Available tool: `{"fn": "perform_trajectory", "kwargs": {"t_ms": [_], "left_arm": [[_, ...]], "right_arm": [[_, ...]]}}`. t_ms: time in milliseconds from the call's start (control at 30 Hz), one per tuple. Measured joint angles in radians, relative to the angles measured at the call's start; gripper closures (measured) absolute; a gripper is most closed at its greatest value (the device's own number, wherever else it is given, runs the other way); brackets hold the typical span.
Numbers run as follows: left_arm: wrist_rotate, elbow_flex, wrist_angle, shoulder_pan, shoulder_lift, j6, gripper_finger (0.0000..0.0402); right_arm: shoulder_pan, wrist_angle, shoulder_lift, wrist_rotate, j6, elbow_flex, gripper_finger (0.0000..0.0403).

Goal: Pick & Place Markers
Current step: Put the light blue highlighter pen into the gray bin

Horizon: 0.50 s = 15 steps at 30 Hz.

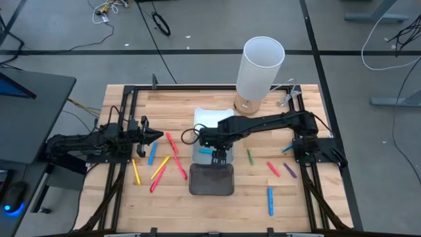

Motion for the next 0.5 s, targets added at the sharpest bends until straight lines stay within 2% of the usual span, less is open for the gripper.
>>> {"fn": "perform_trajectory", "kwargs": {"t_ms": [167, 500], "left_arm": [[0.0, 0.0, 0.0, 0.0, 0.0, 0.0, 0.0378], [0.0, 0.0, 0.001, 0.0, 0.0, 0.0, 0.0378]], "right_arm": [[0.033, 0.009, -0.085, 0.0, 0.078, -0.079, 0.0172], [0.115, 0.011, -0.294, 0.003, 0.077, -0.3, 0.0172]]}}
